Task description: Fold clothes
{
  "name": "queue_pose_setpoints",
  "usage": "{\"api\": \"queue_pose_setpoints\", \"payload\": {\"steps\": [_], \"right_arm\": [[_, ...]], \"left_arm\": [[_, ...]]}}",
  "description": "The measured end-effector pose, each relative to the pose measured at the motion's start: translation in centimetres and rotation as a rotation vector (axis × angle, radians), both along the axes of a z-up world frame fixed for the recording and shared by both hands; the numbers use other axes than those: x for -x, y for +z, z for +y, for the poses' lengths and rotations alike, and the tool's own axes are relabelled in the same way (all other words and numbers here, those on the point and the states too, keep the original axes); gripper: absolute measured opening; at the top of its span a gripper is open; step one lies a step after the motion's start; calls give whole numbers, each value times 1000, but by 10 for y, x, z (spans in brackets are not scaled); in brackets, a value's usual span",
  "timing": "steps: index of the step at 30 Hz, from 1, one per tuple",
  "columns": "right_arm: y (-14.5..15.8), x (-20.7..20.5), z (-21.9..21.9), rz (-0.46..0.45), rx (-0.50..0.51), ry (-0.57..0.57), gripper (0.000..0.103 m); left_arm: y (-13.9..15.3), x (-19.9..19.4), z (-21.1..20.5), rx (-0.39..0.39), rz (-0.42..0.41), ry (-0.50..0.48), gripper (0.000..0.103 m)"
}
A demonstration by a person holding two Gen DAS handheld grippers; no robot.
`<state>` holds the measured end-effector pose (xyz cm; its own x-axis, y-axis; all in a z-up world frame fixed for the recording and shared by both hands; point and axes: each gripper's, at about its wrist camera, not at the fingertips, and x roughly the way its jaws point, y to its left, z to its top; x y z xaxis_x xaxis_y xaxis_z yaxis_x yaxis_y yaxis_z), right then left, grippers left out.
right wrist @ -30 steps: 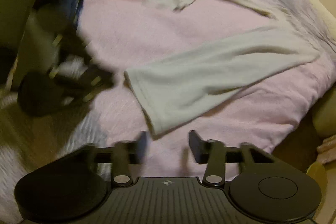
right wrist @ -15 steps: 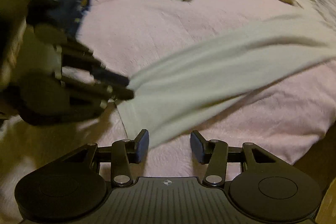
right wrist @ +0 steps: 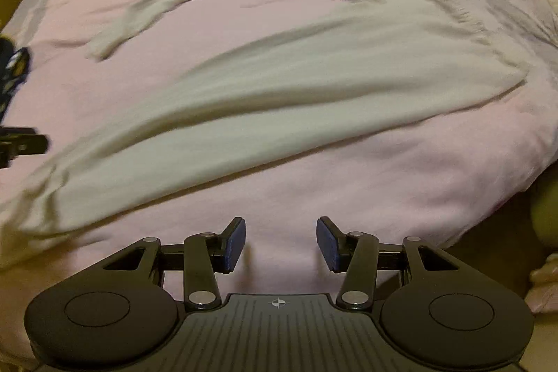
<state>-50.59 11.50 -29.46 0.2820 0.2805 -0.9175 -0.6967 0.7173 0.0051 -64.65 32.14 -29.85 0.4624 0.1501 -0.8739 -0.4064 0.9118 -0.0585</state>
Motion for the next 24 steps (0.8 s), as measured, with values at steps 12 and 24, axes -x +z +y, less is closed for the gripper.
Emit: {"api": "queue_pose_setpoints", "payload": {"steps": [12,24], "right_arm": [[9,-219,-8,-32,-7,-42,49],[7,-326,29,-101,18,-118,49]], "left_arm": [[-29,-18,97,518,-294,818,44],[-91,-36,166,817,-434,1475,44]]}}
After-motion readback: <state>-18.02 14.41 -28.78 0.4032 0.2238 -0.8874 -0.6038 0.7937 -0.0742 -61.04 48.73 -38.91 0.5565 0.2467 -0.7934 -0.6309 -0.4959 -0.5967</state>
